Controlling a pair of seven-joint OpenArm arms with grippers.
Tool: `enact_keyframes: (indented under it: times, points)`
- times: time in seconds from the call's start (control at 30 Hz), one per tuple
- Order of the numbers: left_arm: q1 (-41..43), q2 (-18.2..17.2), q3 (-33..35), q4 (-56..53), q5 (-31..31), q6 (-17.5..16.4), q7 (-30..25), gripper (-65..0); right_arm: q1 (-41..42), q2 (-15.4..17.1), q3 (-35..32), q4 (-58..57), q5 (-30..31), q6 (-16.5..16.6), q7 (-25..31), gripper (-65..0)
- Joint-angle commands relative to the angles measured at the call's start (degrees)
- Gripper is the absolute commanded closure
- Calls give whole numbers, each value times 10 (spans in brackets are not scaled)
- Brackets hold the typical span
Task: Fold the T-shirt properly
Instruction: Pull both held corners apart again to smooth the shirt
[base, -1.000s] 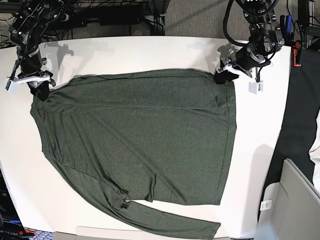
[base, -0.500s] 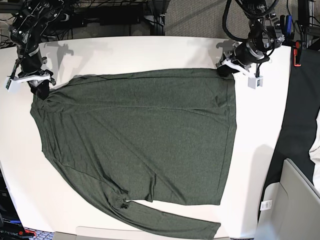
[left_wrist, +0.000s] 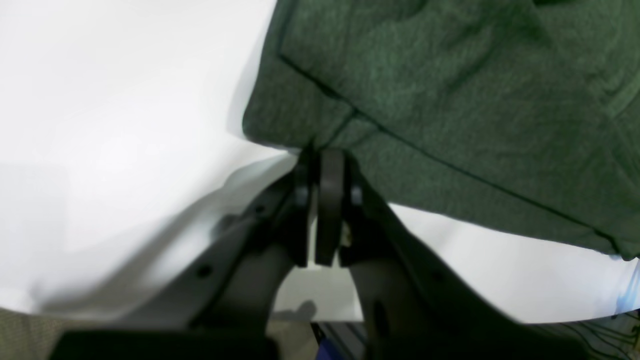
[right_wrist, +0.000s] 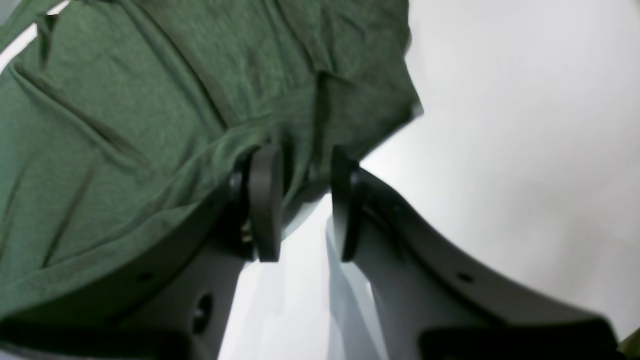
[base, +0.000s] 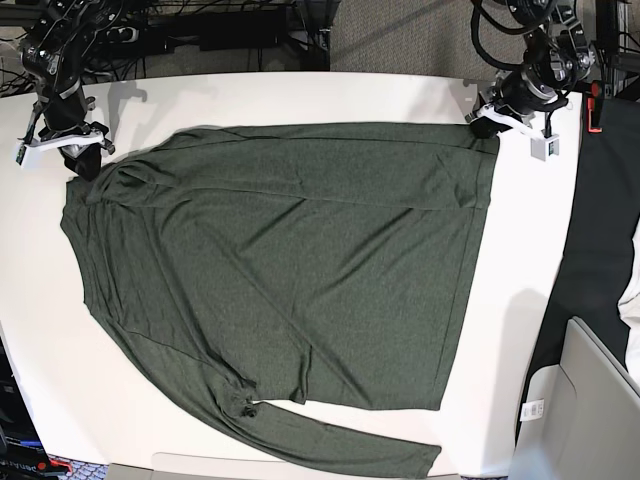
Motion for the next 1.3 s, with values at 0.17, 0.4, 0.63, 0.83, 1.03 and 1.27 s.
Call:
enact_keyframes:
  times: [0.17, 0.4, 0.63, 0.83, 1.03, 1.27]
  points:
    - [9, -2, -1, 15, 5, 3, 9, -1, 6, 4, 0, -17, 11, 5, 13, -177]
    - [9, -2, 3, 27, 5, 3, 10, -1, 7, 3, 2, -29, 13, 5, -4, -177]
    - [9, -1, 3, 27, 5, 3, 10, -1, 21, 3, 2, -77, 14, 5, -6, -288]
    - [9, -1, 3, 27, 5, 3, 10, -1, 38, -5, 2, -82, 14, 4, -5, -316]
    - [9, 0, 3, 27, 5, 3, 10, -1, 82, -5, 2, -122, 14, 4, -5, -316]
    - [9, 0, 1, 27, 5, 3, 10, -1, 116, -4, 3, -172, 12, 4, -5, -313]
